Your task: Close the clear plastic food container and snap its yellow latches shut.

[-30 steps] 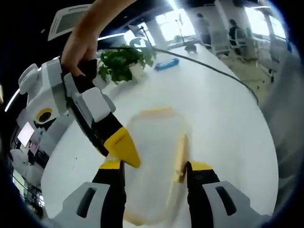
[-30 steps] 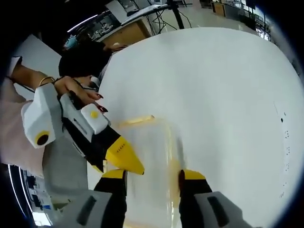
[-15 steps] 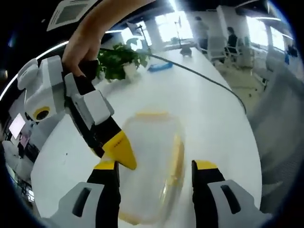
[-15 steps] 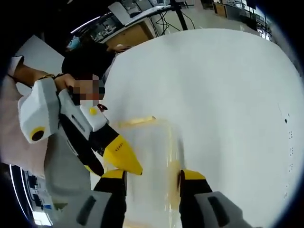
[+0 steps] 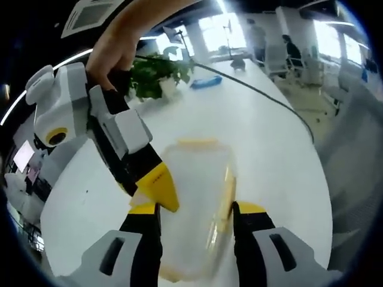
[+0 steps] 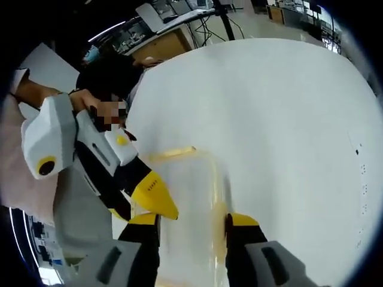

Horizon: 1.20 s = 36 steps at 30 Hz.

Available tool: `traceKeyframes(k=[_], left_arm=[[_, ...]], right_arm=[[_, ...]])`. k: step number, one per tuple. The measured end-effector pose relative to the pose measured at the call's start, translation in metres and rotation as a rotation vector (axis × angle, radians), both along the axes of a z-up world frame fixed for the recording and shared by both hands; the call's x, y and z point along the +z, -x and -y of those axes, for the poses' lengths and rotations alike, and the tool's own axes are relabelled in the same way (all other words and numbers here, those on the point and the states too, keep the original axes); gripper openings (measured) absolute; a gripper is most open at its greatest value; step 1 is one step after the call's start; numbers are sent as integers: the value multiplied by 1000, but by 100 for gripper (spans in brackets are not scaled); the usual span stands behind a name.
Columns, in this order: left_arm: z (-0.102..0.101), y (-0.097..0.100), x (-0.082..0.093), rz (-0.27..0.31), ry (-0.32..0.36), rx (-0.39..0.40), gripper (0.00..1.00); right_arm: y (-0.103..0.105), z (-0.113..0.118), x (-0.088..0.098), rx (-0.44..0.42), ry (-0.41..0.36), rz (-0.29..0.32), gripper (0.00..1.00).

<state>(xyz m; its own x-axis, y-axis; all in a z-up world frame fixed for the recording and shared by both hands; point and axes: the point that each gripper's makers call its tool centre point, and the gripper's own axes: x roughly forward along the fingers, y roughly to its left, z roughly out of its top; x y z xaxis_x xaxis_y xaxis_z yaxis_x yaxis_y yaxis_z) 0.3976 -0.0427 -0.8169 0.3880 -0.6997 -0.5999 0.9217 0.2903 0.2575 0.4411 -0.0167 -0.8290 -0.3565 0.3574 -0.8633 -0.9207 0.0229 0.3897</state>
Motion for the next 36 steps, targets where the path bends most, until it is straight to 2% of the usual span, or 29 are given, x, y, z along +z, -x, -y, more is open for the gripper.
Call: traceKeyframes(k=[5, 11, 12, 13, 16, 17, 19, 24, 36], left_arm=[[0, -2, -1, -18, 14, 32, 42], [3, -2, -1, 6, 17, 34, 41], [2, -2, -1, 7, 17, 34, 41], [2, -3, -1, 34, -4, 23, 40], [3, -3, -3, 40, -11, 26, 40], [0, -6, -5, 79, -53, 21, 39], [4, -3, 0, 62, -16, 18, 39], [3, -1, -2, 59, -6, 19, 40], [4, -1, -3, 55, -19, 25, 42]], right_arm=[[3, -1, -1, -10, 28, 5, 42], [5, 2, -3, 49, 85, -3, 44], [4, 2, -3, 50, 84, -3, 44], [5, 3, -2, 44, 79, -5, 44], [5, 4, -2, 33, 54, -6, 44], [4, 0, -2, 32, 36, 1, 45], [6, 2, 1, 40, 52, 0, 45], [5, 2, -2, 54, 69, -6, 46], [7, 2, -2, 21, 29, 35, 51]])
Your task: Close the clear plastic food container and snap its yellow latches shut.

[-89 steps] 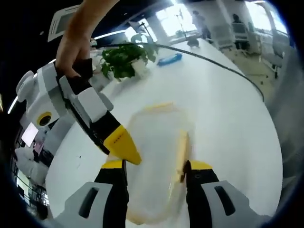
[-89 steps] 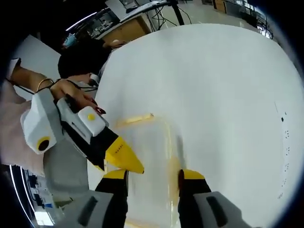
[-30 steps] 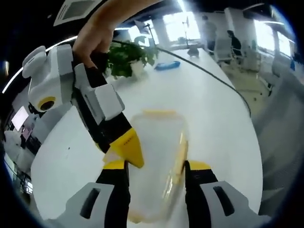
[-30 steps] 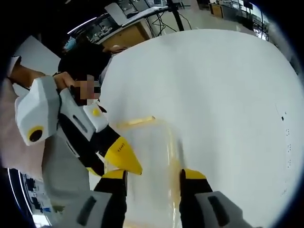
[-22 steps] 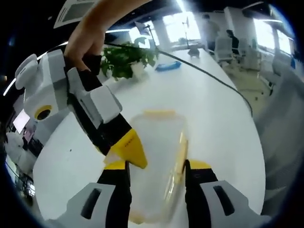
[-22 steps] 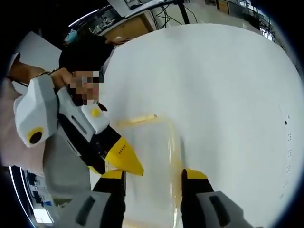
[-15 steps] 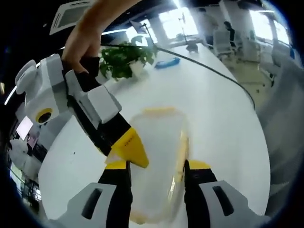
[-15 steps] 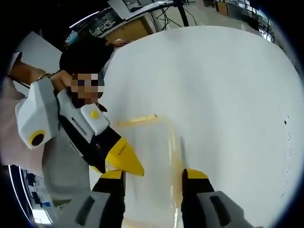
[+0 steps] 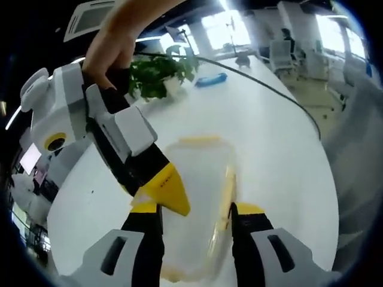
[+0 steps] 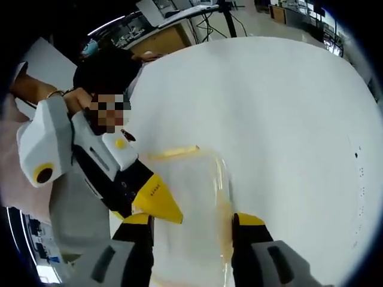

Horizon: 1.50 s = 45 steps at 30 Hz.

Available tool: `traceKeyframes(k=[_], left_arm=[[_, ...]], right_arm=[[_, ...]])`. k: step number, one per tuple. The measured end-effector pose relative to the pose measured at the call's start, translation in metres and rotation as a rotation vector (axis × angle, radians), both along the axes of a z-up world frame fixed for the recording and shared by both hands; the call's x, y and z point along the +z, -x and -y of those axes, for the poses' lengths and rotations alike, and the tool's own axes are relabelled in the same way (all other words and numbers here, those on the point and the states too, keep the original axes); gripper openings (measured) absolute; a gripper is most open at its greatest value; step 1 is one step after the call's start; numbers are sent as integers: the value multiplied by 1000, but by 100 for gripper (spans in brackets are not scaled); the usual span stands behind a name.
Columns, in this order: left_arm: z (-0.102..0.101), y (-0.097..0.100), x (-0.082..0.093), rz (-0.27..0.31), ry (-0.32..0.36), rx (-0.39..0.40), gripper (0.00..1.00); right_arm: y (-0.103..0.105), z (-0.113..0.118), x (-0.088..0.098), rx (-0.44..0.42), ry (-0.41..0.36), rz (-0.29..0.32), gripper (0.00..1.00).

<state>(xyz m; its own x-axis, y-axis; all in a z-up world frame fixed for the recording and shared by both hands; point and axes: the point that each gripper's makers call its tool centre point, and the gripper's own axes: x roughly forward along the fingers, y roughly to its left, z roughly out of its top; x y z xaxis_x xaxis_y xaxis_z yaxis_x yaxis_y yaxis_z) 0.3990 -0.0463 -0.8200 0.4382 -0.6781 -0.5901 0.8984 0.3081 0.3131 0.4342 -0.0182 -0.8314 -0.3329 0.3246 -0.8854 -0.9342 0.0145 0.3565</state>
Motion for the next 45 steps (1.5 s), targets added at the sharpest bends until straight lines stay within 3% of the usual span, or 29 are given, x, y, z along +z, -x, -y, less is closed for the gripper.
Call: traceKeyframes(k=[4, 21, 28, 32, 41, 45], left_arm=[[0, 0, 4, -84, 56, 15, 42], [-1, 1, 5, -77, 48, -3, 43], [0, 2, 5, -75, 54, -21, 43], [1, 1, 8, -102, 98, -23, 43], [3, 5, 9, -105, 75, -6, 41], [0, 6, 10, -94, 64, -3, 46]], right_arm=[[1, -1, 0, -19, -6, 13, 52], [0, -10, 2, -208, -142, 121, 64], [-1, -11, 3, -266, -180, 147, 66], [-3, -12, 4, -295, -221, 161, 66], [-4, -11, 7, -346, -271, 210, 67], [-7, -12, 9, -382, -300, 241, 64]])
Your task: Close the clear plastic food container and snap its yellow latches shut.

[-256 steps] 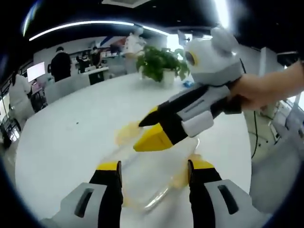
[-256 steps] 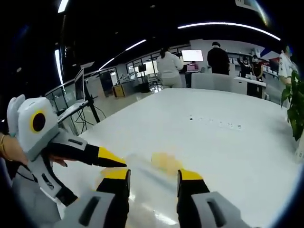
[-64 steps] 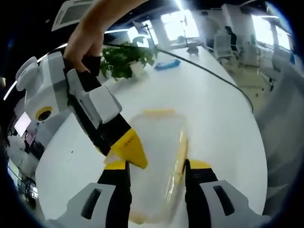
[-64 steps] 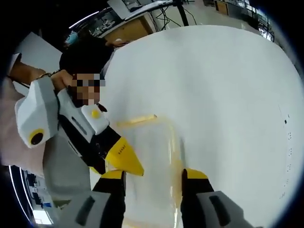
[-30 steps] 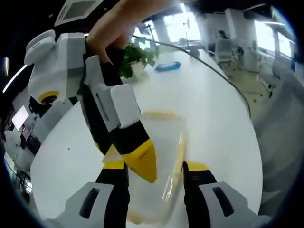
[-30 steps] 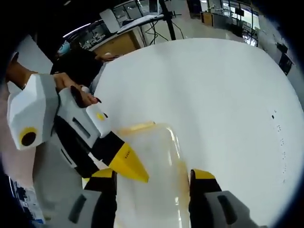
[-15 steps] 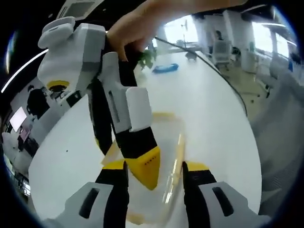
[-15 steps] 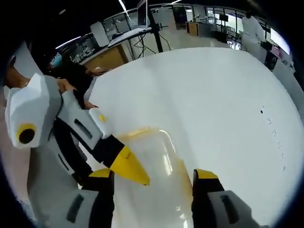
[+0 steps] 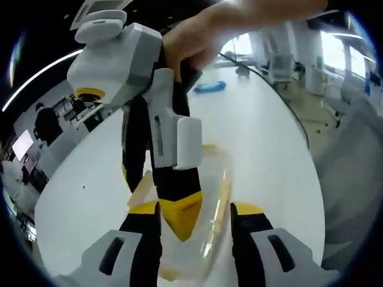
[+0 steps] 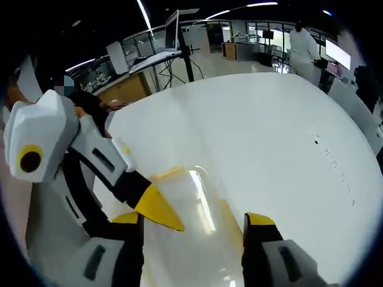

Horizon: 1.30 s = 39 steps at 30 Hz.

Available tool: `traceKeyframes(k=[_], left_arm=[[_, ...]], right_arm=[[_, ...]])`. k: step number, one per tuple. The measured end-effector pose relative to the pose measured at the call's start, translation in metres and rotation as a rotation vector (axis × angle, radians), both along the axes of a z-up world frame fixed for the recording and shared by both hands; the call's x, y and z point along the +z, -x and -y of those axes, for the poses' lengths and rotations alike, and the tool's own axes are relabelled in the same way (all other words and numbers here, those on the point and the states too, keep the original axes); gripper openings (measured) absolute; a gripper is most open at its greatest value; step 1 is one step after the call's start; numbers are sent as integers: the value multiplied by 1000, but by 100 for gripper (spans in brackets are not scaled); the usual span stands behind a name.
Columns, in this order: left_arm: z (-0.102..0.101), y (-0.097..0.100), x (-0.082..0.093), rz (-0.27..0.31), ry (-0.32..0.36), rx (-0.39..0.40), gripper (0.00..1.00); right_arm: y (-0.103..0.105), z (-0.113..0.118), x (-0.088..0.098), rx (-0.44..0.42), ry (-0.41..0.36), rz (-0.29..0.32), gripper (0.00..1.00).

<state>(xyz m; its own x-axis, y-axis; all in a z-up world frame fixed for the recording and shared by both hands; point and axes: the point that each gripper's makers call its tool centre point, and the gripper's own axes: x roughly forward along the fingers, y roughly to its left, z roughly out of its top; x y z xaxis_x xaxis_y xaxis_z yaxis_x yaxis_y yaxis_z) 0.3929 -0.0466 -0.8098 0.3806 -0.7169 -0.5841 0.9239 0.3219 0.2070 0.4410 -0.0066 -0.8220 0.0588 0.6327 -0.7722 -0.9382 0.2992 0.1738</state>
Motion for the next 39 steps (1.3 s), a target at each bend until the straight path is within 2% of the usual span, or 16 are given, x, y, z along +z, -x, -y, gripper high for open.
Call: traceKeyframes(k=[1, 3, 10, 16, 19, 25, 28, 39], left_arm=[[-1, -1, 2, 4, 6, 9, 48], [0, -1, 5, 0, 17, 18, 51], [-7, -4, 11, -1, 27, 49, 52], [-13, -5, 18, 21, 22, 61, 52], [-17, -5, 19, 24, 20, 73, 53], [-19, -5, 24, 29, 26, 81, 54], [-23, -7, 23, 30, 21, 92, 54], [-35, -14, 25, 31, 16, 129, 54]], right_arm=[[-5, -2, 2, -38, -28, 16, 62], [-6, -3, 6, -89, -62, -11, 63], [-3, 6, 14, -90, -73, 13, 64], [2, 17, 17, -98, -52, 31, 65], [6, 24, 17, -97, -13, 46, 67], [10, 29, 22, -95, -14, 65, 67], [15, 36, 20, -78, 9, 79, 67], [22, 50, 20, -95, 10, 73, 68]])
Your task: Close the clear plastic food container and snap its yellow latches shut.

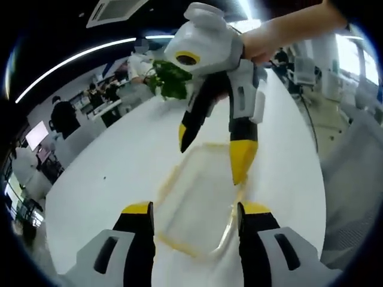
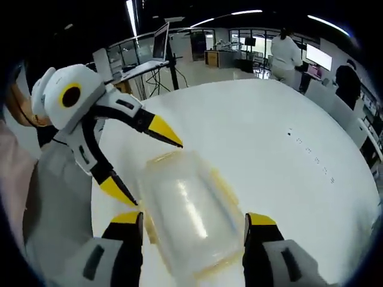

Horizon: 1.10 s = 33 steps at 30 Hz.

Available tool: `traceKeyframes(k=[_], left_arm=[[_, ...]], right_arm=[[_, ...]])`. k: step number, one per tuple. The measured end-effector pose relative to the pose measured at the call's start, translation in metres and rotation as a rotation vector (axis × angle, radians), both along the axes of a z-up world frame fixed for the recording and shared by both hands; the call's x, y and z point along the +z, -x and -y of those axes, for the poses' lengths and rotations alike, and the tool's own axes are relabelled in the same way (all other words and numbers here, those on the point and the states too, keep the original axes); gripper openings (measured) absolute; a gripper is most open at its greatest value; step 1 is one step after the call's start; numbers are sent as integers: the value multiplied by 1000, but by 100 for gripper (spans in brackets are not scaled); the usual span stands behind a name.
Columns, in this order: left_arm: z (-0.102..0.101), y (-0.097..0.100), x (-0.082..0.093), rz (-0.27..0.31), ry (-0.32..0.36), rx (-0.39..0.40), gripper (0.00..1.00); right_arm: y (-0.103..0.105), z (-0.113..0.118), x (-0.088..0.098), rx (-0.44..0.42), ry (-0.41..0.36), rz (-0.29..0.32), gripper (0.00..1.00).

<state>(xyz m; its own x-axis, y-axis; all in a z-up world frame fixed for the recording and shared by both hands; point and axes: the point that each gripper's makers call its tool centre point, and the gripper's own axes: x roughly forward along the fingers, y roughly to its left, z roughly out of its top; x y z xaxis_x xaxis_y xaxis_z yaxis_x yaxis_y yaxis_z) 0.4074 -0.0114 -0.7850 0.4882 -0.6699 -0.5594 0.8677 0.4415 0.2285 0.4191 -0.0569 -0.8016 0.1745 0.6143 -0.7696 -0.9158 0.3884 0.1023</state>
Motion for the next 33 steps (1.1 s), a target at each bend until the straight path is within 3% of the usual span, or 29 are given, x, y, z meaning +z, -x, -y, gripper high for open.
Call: traceKeyframes(k=[9, 13, 17, 23, 33], left_arm=[[-14, -4, -1, -35, 34, 54, 55], [-15, -5, -2, -35, 39, 70, 60], [-13, -4, -7, -73, 65, 82, 65], [-16, -3, -18, -103, 37, 100, 65], [-15, -5, -28, -134, 19, 96, 65]], right_arm=[[8, 9, -6, 28, 31, 6, 67], [11, 10, -8, 60, 47, 26, 67], [11, 11, -10, 84, 58, 53, 66], [8, 13, -11, 94, 66, 92, 64], [7, 12, -12, 87, 40, 104, 63]])
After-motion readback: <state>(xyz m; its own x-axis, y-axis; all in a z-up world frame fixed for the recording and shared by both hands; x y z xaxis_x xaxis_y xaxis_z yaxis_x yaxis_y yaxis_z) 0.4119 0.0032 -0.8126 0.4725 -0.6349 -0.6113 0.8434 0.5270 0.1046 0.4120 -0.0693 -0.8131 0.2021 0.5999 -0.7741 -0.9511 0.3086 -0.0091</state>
